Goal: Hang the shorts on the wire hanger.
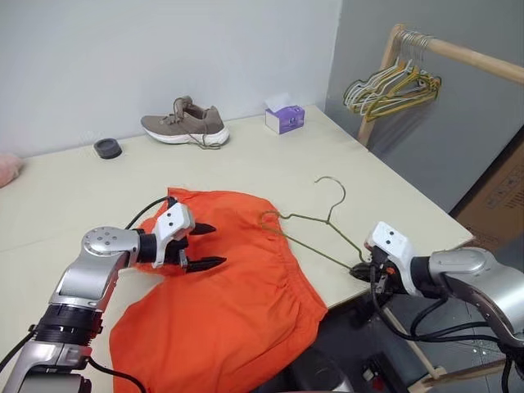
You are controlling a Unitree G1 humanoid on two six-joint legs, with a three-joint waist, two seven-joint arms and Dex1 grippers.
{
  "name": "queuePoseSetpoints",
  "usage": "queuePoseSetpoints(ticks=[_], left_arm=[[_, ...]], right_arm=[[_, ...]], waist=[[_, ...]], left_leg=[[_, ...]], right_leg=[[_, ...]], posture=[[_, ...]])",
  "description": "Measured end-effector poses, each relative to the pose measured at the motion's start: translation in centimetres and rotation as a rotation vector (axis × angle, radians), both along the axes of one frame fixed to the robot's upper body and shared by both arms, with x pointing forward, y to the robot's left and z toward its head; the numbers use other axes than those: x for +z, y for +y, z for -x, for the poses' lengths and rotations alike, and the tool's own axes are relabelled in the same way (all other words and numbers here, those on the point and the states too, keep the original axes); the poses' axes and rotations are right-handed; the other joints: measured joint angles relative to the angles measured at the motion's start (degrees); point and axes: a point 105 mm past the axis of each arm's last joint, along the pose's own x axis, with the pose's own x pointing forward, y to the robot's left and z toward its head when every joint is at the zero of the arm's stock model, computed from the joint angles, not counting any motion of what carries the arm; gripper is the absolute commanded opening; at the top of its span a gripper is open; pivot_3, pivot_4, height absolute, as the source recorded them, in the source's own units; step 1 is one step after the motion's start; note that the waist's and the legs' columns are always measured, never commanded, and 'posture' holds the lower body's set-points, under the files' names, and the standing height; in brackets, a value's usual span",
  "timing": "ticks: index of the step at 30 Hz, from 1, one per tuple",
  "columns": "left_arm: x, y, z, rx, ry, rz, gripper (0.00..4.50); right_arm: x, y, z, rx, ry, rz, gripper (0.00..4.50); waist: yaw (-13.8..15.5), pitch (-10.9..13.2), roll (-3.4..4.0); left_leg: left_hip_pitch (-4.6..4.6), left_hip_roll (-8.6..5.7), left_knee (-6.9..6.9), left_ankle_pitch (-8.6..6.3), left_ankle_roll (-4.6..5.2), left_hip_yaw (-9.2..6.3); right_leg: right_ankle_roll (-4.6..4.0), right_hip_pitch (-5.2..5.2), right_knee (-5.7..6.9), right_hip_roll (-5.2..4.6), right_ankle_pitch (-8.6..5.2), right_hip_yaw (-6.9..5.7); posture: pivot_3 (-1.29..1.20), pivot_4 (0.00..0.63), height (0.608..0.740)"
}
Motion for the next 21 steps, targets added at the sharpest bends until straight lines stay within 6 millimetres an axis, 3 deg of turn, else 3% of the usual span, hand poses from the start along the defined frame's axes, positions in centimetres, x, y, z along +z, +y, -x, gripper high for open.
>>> queuePoseSetpoints(ticks=[3,10,17,21], left_arm=[[-0.3,0.3,0.1,0.008,0.008,-0.004,4.47],[-0.7,0.5,-0.1,0.020,0.012,0.002,4.47],[-0.9,0.0,-0.1,0.015,0.018,0.020,4.47],[-0.9,-0.1,-0.1,0.012,0.019,0.022,4.47]], right_arm=[[0.5,0.7,0.4,0.041,-0.011,-0.001,0.00],[-1.5,0.7,1.4,0.066,0.049,0.027,0.00],[-0.9,-3.8,0.6,-0.105,0.027,0.059,0.00],[-2.5,-6.3,1.8,-0.145,0.084,0.142,0.00]], waist=[[0.12,-0.01,-0.03],[0.04,-0.02,-0.04],[-0.01,-0.02,-0.06],[-0.04,-0.01,-0.06]], left_leg=[[0.00,-0.01,0.00,0.00,0.00,-0.01],[0.00,-0.01,0.00,0.00,0.00,0.01],[0.01,0.00,0.00,0.00,0.00,0.01],[0.02,-0.01,-0.01,0.00,0.00,0.01]], right_leg=[[0.00,0.00,0.00,-0.02,0.00,-0.01],[0.00,0.00,0.00,-0.02,0.00,0.01],[0.00,0.01,0.00,-0.02,0.00,-0.01],[0.00,0.01,0.00,-0.01,-0.01,0.01]], posture=[[-0.43,0.000,0.740],[-0.44,0.000,0.740],[-0.45,0.000,0.740],[-0.45,0.000,0.740]])
